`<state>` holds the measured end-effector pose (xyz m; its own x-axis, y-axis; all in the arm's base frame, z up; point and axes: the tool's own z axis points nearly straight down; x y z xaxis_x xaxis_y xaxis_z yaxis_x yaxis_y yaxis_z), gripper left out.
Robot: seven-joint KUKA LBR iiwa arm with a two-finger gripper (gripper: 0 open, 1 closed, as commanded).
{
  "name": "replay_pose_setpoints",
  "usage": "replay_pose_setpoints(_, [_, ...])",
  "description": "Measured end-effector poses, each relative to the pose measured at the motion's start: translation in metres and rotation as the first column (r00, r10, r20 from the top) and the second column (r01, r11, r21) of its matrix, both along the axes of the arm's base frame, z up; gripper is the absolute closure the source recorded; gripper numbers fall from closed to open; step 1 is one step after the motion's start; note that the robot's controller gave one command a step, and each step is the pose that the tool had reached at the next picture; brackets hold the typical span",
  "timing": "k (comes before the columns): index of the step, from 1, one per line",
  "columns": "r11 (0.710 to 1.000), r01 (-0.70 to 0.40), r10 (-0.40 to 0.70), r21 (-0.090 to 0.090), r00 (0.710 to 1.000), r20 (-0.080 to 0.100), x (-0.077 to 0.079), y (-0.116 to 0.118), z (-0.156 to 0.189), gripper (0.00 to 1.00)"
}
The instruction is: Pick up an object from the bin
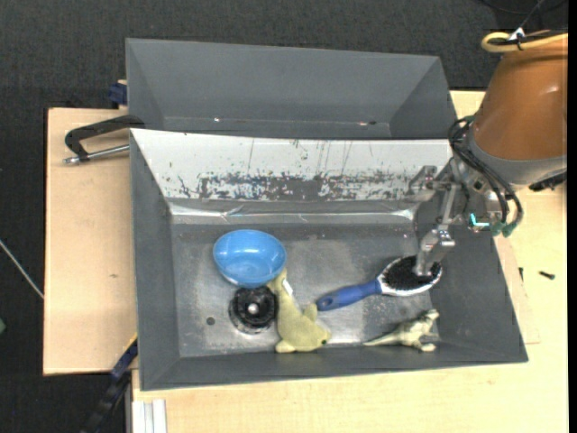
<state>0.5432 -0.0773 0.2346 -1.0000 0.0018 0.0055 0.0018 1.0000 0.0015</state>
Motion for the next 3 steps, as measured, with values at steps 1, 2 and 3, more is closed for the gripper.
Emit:
replay_pose_setpoints(1, [0.986, -0.166, 0.166, 0.002, 0.986, -0.002, -0.029, 0.012, -0.146, 0.00])
replay_pose_setpoints(2, [0.986, -0.166, 0.166, -0.001, 0.986, 0.008, -0.026, 0.012, -0.141, 1.00])
replay_pose_setpoints(3, [0.929, -0.371, 0.371, -0.007, 0.928, 0.017, -0.021, -0.002, -0.007, 1.00])
